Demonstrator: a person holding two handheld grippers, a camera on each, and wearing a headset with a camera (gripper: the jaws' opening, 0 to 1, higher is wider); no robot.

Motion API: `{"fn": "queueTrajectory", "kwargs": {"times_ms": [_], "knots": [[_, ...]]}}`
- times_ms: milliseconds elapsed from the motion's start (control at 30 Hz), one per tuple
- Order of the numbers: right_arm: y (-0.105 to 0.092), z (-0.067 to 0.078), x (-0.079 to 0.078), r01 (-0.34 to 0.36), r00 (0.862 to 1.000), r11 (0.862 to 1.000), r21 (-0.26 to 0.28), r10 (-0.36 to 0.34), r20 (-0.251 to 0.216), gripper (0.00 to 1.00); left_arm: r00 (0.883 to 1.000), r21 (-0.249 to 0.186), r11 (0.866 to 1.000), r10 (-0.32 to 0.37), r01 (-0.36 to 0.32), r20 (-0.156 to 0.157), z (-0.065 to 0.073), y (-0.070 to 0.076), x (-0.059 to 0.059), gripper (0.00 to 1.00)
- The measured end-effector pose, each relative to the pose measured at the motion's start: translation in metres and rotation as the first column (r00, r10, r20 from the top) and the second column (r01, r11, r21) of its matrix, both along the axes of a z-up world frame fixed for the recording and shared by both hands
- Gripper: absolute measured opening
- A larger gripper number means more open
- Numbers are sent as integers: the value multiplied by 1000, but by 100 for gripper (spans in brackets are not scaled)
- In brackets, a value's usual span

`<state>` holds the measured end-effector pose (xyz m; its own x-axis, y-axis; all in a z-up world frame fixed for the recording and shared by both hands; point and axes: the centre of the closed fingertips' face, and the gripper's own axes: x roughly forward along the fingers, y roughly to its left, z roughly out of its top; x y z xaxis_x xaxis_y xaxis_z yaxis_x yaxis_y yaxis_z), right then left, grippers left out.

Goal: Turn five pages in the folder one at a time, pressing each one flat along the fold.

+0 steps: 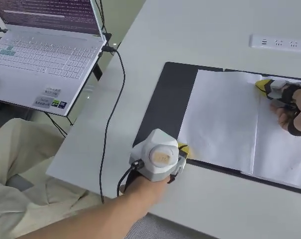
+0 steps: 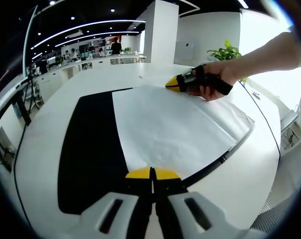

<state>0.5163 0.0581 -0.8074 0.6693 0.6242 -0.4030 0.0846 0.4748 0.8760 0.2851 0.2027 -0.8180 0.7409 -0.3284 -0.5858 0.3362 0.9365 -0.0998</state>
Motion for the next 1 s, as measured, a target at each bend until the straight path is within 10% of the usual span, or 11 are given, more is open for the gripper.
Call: {"fn": "queueTrajectory", "kwargs": {"times_ms": [433,1000], "knots": [[1,2,12,41,999,999,-15,-40,23,0,1000,7,1000,-6,7,-6,0,0,0,0],[7,0,-73,-119,985,986,118,132,-108,0,999,8,1000,-28,28,-19,0,-1,0,0]]}}
